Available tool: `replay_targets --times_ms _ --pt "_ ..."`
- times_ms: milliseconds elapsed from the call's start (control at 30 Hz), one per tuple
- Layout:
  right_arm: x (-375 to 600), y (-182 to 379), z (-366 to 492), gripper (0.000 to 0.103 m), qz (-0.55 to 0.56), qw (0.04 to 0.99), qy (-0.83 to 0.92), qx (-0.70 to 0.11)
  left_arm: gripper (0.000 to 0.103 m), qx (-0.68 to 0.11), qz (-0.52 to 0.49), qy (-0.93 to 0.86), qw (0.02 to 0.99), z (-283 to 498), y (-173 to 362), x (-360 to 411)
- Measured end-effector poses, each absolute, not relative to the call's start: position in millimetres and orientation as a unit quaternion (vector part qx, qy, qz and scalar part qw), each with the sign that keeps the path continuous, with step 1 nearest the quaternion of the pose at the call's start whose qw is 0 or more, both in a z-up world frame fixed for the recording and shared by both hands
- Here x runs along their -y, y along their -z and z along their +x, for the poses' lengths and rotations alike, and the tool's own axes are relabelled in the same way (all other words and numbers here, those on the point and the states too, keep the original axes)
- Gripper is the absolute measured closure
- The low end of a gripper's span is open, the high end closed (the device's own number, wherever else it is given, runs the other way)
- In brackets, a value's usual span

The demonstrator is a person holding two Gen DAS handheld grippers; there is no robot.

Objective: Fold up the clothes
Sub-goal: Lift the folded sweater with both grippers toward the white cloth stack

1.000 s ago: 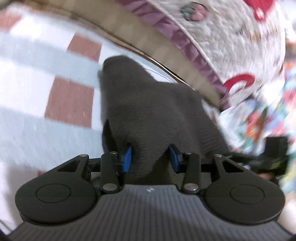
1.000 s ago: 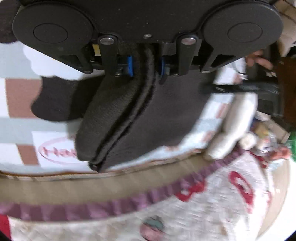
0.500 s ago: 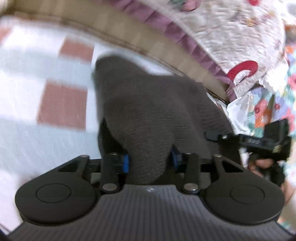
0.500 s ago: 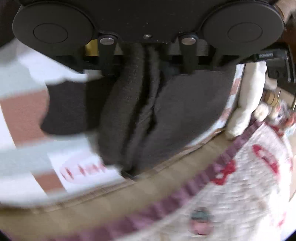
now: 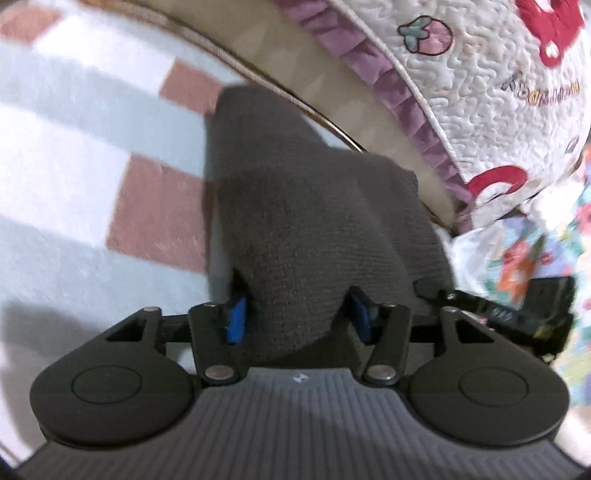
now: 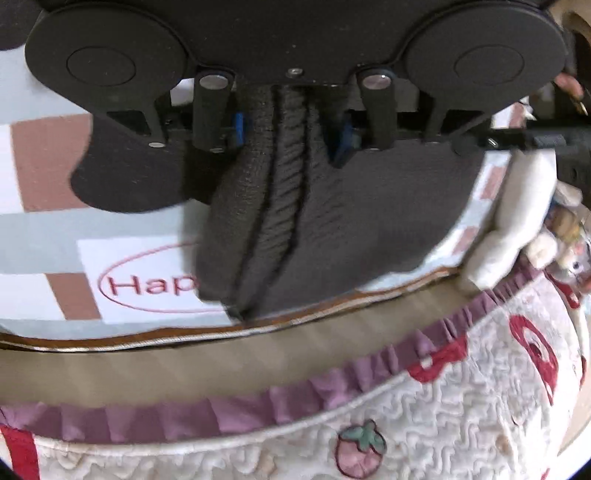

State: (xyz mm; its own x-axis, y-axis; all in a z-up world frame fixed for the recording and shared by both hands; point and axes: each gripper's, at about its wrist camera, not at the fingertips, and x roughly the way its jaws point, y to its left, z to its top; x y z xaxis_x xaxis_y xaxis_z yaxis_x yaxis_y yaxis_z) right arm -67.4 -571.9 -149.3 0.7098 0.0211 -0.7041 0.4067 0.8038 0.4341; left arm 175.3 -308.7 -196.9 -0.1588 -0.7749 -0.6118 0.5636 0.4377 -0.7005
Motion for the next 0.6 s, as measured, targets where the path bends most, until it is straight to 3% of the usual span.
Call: replay_targets --times_ms 67,167,233,267,300,333,400,600 --pt "579.8 153.2 -72.0 0.046 0.308 0.869 0.105 -0.373 0.043 -0.560 -0.091 0.527 0.633 172.4 202.2 313.5" --pt "589.8 171.8 -74.3 0.038 0.377 0.836 0.064 -0.392 0.029 -0.564 -0.083 0.535 0.624 165.8 209.1 319.6" --pt "591.8 188.4 -74.4 0.034 0.410 0.816 0.049 -0.405 0.032 -0.550 -0.065 0.534 0.639 156.3 205.4 321.5" --pt "589.0 190.6 -73.9 0.033 0.408 0.822 0.054 -0.394 0.047 -0.539 -0.053 0.534 0.649 152.7 201.7 322.7" --pt "585.1 186.7 -73.2 0.039 0.396 0.833 0.059 -0.383 0.060 -0.522 -0.037 0.539 0.660 150.0 196.0 322.7" --pt "581.1 182.5 -72.4 0.057 0.383 0.844 0.063 -0.371 0.063 -0.504 -0.023 0.543 0.672 147.5 189.4 321.9" --pt "566.7 166.0 -67.6 0.066 0.338 0.866 0.060 -0.364 0.068 -0.467 0.007 0.544 0.697 138.5 174.6 319.1" --pt "512.4 107.9 -57.4 0.072 0.250 0.903 0.045 -0.347 0.069 -0.369 0.109 0.524 0.760 108.0 135.0 299.2"
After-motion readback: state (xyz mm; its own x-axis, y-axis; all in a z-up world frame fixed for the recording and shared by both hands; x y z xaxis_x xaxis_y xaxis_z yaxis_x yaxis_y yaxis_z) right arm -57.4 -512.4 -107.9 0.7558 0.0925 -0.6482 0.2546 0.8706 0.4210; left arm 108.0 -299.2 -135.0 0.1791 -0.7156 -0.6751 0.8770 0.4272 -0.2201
